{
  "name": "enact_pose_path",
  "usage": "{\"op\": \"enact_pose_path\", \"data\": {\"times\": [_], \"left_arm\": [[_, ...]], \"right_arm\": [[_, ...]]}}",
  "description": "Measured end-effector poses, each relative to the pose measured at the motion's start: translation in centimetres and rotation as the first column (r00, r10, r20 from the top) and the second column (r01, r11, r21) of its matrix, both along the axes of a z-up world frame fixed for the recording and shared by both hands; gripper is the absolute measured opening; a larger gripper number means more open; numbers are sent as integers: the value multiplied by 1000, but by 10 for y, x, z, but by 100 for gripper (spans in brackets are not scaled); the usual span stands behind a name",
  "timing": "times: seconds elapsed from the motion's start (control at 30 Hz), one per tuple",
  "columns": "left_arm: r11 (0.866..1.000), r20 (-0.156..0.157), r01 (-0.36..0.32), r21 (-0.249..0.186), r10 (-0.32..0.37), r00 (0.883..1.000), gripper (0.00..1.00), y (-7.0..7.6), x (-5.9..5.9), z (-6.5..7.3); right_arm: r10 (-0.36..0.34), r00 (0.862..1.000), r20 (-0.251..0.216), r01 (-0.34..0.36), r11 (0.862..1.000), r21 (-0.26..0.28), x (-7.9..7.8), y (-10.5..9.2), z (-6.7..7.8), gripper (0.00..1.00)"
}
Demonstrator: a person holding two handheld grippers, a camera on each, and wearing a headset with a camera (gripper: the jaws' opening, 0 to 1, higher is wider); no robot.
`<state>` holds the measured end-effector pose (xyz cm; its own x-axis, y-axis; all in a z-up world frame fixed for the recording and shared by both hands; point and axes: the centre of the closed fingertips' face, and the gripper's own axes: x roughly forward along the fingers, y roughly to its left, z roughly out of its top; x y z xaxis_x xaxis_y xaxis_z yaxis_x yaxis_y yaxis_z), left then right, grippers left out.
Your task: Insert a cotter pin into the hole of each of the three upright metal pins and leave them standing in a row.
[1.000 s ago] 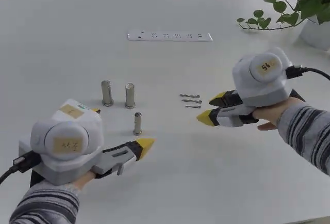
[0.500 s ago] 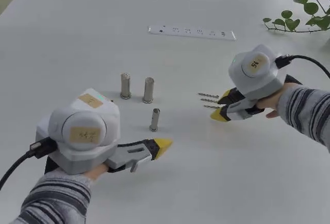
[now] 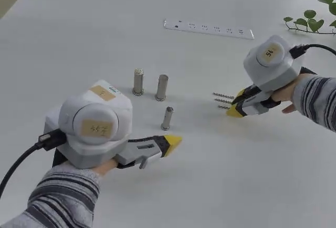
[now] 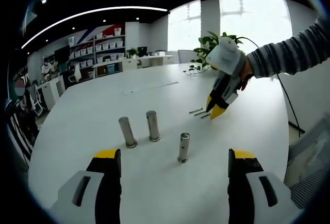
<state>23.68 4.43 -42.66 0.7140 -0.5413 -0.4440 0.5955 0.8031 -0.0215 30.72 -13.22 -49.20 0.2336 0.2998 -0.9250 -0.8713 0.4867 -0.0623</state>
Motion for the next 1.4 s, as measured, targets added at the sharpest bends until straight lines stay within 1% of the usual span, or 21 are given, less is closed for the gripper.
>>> {"op": "enact_pose_path", "data": {"times": [0.03, 0.07, 0.17, 0.23, 0.3, 0.4, 0.47, 0.53, 0.57, 0.6, 0.7, 0.77, 0.83, 0.87, 0.97, 1.07, 1.13, 1.17, 1.27, 1.3, 1.4], "left_arm": [[1000, 1, 3, -1, -3, 1000, 84, 0, 0, 0], [1000, 1, 3, -2, -3, 1000, 84, 0, 0, 0], [1000, -3, 2, 0, -2, 1000, 84, 0, 0, 0], [1000, -8, 3, 0, -3, 1000, 83, 0, 0, -1], [1000, -8, 4, 2, -4, 1000, 83, 0, -1, -1], [1000, -7, 8, 3, -8, 1000, 82, -1, -1, 0], [1000, -9, 9, 3, -9, 1000, 82, -1, -1, -1], [1000, -10, 9, 8, -9, 1000, 81, -1, -1, -1], [1000, -10, 10, 10, -10, 1000, 81, -1, -1, -1], [1000, -10, 10, 10, -10, 1000, 81, 0, -1, -1], [1000, -5, 10, 12, -10, 1000, 80, 0, 0, -1], [1000, -4, 10, 10, -10, 1000, 79, 0, 0, -1], [1000, -3, 9, 6, -9, 1000, 77, 0, 0, -1], [1000, -2, 5, 1, -5, 1000, 76, 0, 0, 0], [1000, -6, -1, -15, 1, 1000, 75, 1, 1, 0], [1000, -11, 1, -10, -1, 1000, 73, 0, 1, -1], [1000, -12, 2, -10, -2, 1000, 73, 0, 1, -2], [1000, -12, 4, -11, -4, 1000, 73, -1, 1, -1], [1000, -15, 13, -22, -13, 1000, 71, -3, 0, -1], [999, -16, 19, -28, -19, 1000, 71, -5, -1, 0], [998, -15, 36, -45, -36, 999, 68, -9, -2, 2]], "right_arm": [[2, 1000, -9, -2, 1000, -6, -1, -1, -1, 12], [2, 1000, -17, -2, 1000, 8, -1, 1, 1, 10], [11, 1000, -17, -11, 1000, -5, 1, -1, 1, 10], [12, 999, -42, -12, 1000, 5, -1, 0, 0, 8], [29, 999, -35, -29, 1000, -3, 4, -2, -1, 7], [37, 999, -33, -37, 999, -9, 3, -1, -1, 5], [64, 998, -26, -64, 998, -14, 1, 0, -1, 3], [81, 997, -9, -82, 996, -21, 0, 1, -1, 0], [100, 995, 23, -99, 994, -40, 3, 0, 0, 0], [111, 994, 17, -111, 993, -33, 0, 1, 0, 0], [123, 992, 38, -122, 992, -36, 0, 1, 1, 0], [119, 992, 48, -118, 993, -27, 0, 1, 2, 0], [82, 996, 40, -82, 996, 16, -2, 4, 2, 0], [84, 996, 42, -85, 996, 30, -3, 4, 3, 0], [81, 995, 64, -84, 996, 40, -4, 2, 5, 0], [94, 991, 100, -99, 994, 52, -6, 3, 10, 0], [128, 981, 144, -136, 990, 45, -4, 5, 15, 0], [152, 973, 172, -159, 987, 32, -4, 6, 18, 0], [150, 970, 190, -162, 986, 48, -10, 12, 24, 0], [161, 964, 211, -177, 982, 60, -13, 17, 30, 0], [204, 949, 241, -222, 974, 50, -22, 26, 36, 0]]}}
